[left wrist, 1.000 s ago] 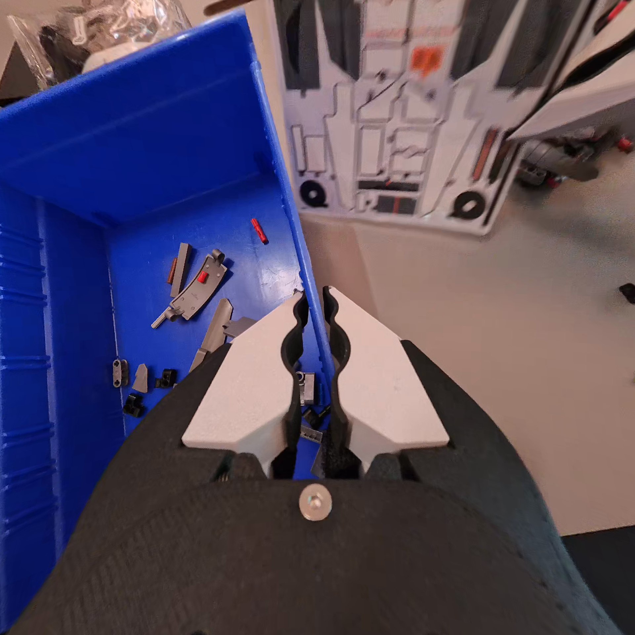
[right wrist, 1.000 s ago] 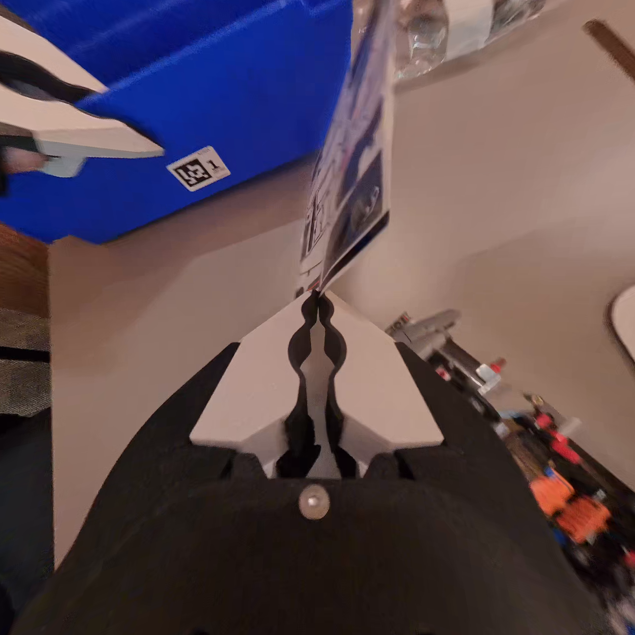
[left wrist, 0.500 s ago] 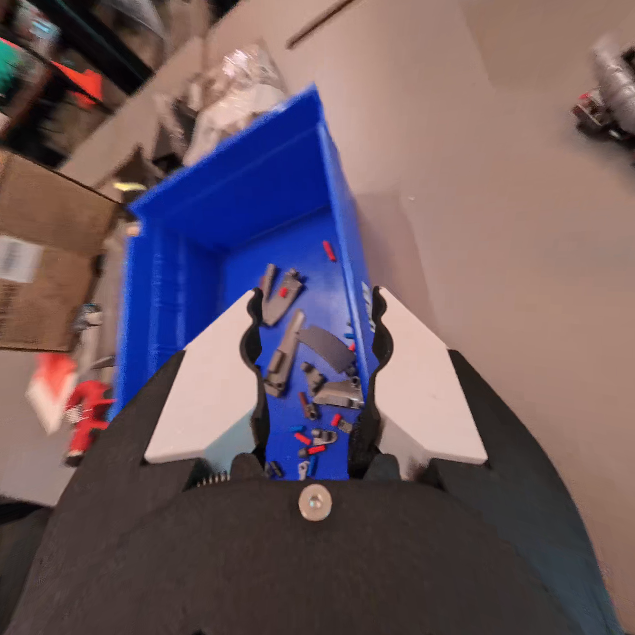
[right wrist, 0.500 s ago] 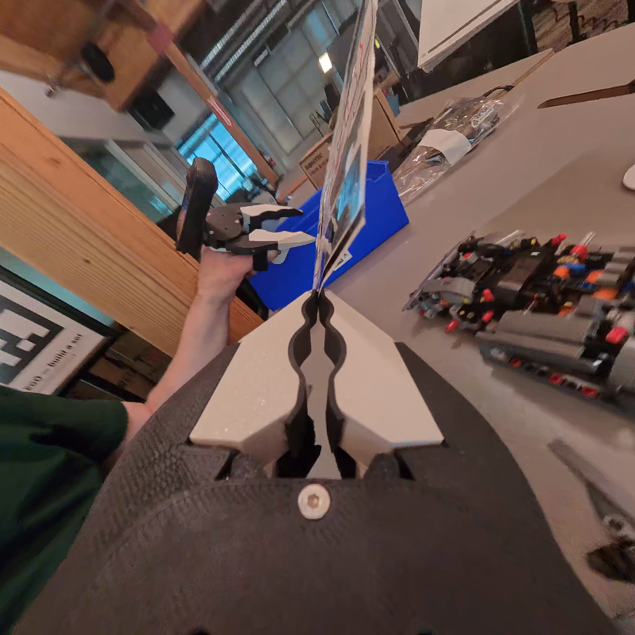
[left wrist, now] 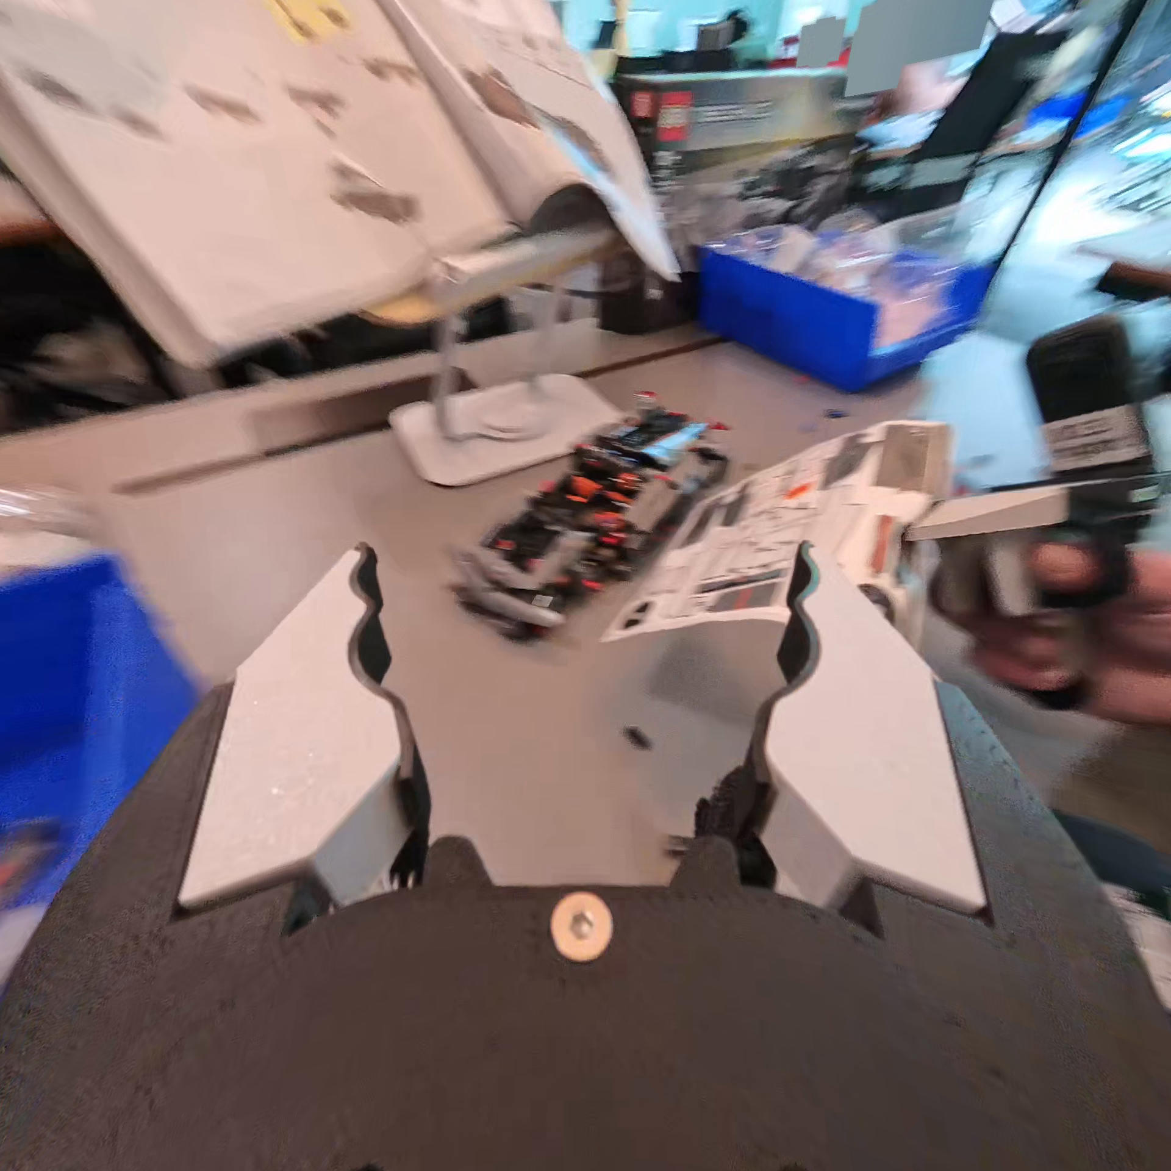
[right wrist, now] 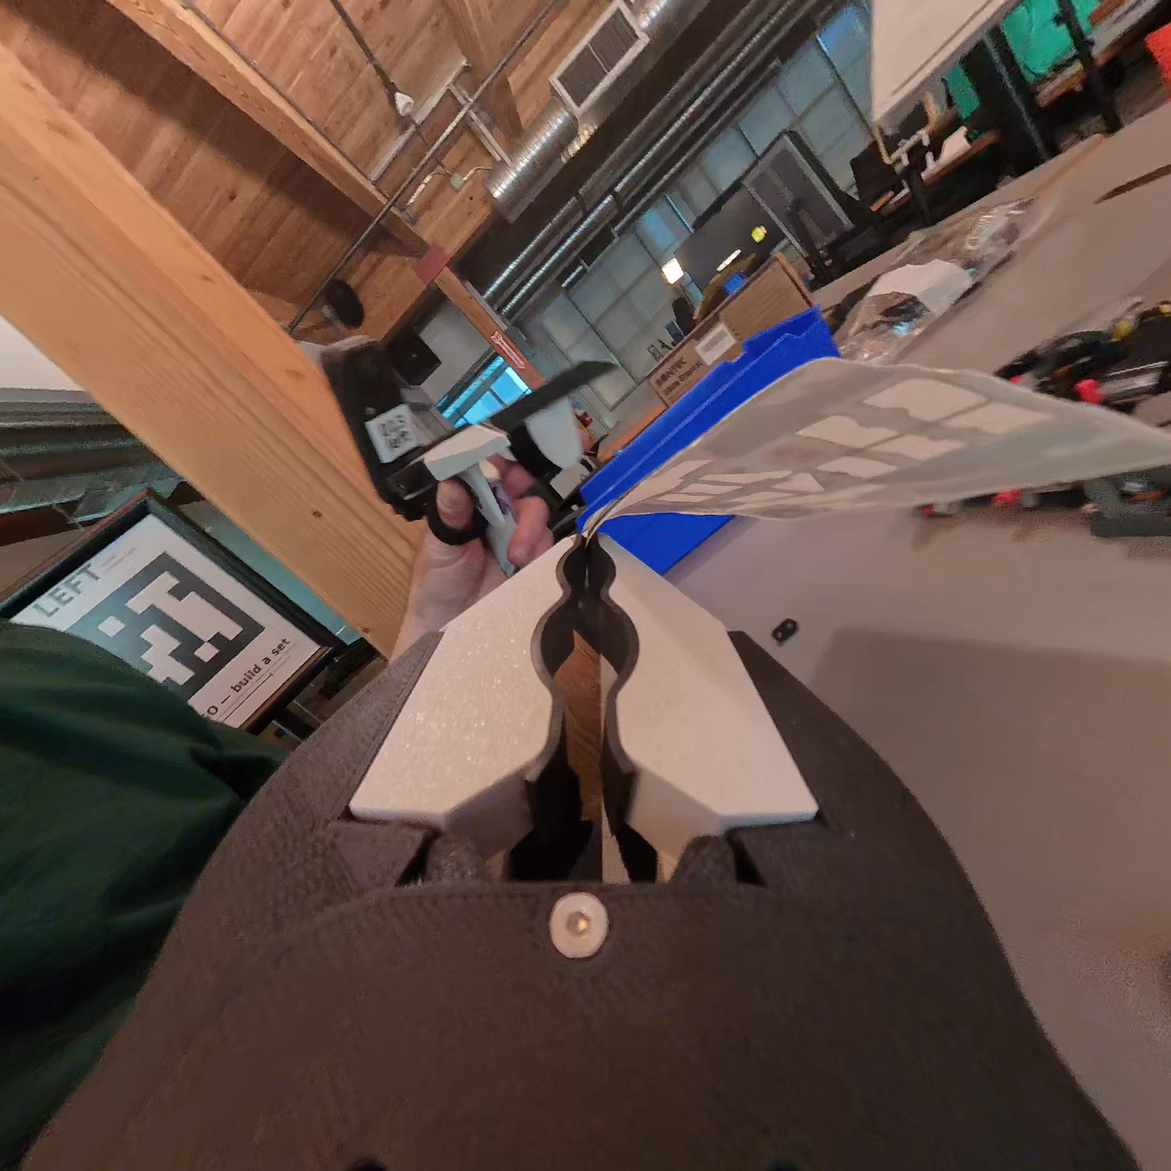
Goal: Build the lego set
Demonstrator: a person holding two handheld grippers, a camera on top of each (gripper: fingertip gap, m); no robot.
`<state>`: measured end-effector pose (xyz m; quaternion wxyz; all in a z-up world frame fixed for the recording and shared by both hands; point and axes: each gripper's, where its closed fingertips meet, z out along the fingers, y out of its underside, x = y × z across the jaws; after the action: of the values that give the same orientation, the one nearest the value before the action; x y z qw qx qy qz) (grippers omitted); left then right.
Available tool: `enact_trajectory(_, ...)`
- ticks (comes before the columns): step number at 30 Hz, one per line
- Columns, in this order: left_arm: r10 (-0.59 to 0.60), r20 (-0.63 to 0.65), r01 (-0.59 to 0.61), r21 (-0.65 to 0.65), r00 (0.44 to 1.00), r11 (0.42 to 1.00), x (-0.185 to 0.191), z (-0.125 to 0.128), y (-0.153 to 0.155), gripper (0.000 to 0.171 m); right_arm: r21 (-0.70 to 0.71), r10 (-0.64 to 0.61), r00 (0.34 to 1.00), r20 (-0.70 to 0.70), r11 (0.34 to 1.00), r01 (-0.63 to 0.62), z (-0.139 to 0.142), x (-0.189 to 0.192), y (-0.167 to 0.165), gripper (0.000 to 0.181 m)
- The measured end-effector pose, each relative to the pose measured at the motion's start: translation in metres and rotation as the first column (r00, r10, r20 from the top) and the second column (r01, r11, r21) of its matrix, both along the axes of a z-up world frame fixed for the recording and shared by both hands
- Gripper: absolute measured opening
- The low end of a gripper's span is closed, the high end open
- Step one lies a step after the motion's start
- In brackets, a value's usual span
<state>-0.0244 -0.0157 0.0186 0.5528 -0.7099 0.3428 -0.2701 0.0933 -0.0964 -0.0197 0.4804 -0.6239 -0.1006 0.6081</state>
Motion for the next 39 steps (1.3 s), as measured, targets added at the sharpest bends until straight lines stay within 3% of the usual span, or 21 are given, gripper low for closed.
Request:
enact_trajectory(3, -0.158, 0.162, 0.195, -0.251, 0.974, 0.948, 0.03, -0.033, -0.035, 0.123, 0.055, -0.021, 0.999, 0.024, 0.998, 0.02, -0.001, -0.006, -0.017, 0.0)
enact_trajectory(7, -0.237, 0.363, 0.386, -0.422, 0.901, 0.82, 0.049, -0.061, -0.079, 0.103, 0.163, -0.059, 0.998, -0.001, 0.985, 0.058, 0.007, -0.002, -0.04, 0.0)
enact_trajectory(10, -0.26, 0.573, 0.569, -0.462, 0.777, 0.68, 0.061, -0.059, -0.106, 0.092, 0.141, -0.013, 1.0, 0.011, 0.99, 0.012, 0.0, -0.01, -0.052, 0.0)
enact_trajectory(14, -0.243, 0.701, 0.664, -0.421, 0.671, 0.619, 0.073, -0.057, -0.115, 0.071, 0.024, 0.059, 0.997, 0.043, 0.998, -0.06, -0.022, -0.022, -0.058, 0.0)
enact_trajectory(16, -0.233, 0.703, 0.636, -0.387, 0.672, 0.668, 0.072, -0.054, -0.108, 0.047, -0.009, 0.064, 0.994, 0.085, 0.998, -0.064, -0.03, -0.027, -0.061, 0.0)
enact_trajectory(20, -0.231, 0.698, 0.61, -0.358, 0.678, 0.707, 0.067, -0.053, -0.099, 0.0, -0.026, 0.063, 0.983, 0.174, 0.998, -0.06, -0.04, -0.029, -0.061, 0.0)
enact_trajectory(22, -0.254, 0.677, 0.61, -0.356, 0.69, 0.707, 0.068, -0.054, -0.098, 0.0, -0.05, 0.062, 0.986, 0.156, 0.997, -0.055, -0.04, -0.023, -0.057, 0.026)
enact_trajectory(27, -0.279, 0.634, 0.596, -0.362, 0.721, 0.717, 0.068, -0.051, -0.089, 0.0, -0.028, 0.025, 0.996, 0.085, 0.999, -0.022, -0.031, 0.005, -0.046, 0.042)
enact_trajectory(32, -0.306, 0.617, 0.616, -0.383, 0.725, 0.688, 0.074, -0.049, -0.088, 0.0, -0.032, 0.042, 0.999, 0.023, 0.999, -0.042, -0.024, 0.023, -0.04, 0.029)
enact_trajectory(36, -0.3, 0.615, 0.619, -0.405, 0.729, 0.673, 0.078, -0.052, -0.086, 0.0, -0.016, 0.053, 0.998, 0.028, 0.998, -0.052, -0.026, 0.021, -0.044, 0.0)
enact_trajectory(39, -0.292, 0.615, 0.614, -0.411, 0.732, 0.674, 0.079, -0.054, -0.084, 0.0, -0.016, 0.034, 0.999, 0.03, 0.999, -0.033, -0.027, 0.022, -0.043, 0.0)
